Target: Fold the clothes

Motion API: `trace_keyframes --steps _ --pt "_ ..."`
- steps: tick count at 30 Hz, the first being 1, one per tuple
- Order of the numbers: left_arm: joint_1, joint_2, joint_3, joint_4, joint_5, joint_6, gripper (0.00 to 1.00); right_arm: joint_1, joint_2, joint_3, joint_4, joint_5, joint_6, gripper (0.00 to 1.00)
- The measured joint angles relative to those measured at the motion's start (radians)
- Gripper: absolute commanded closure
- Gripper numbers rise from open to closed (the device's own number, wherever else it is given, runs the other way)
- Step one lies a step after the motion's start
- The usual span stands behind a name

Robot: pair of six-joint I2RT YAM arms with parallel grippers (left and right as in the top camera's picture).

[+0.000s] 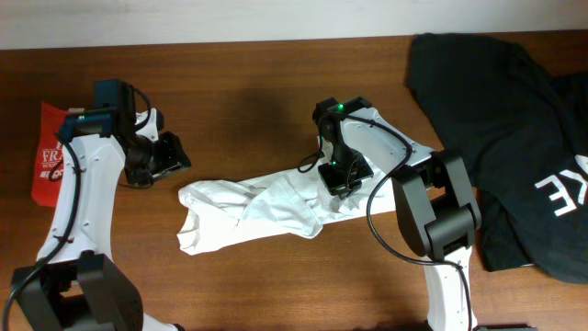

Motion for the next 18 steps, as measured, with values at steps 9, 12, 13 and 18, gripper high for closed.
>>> trace_keyframes --steps 9,12,13,18 --pt "0.000 0.000 0.000 0.000 0.000 0.000 0.46 0.000 0.002 0.125 -0.169 -0.004 0.003 0.96" --pt "0.000 0.000 0.000 0.000 0.000 0.000 0.46 0.000 0.002 0.165 -0.170 -0.038 0.003 0.95" --pt "0.000 0.000 0.000 0.000 0.000 0.000 0.46 0.000 0.002 0.166 -0.170 -0.050 0.003 0.93" --pt "0.000 0.000 0.000 0.000 0.000 0.000 0.46 0.023 0.002 0.166 -0.171 -0.089 0.003 0.90"
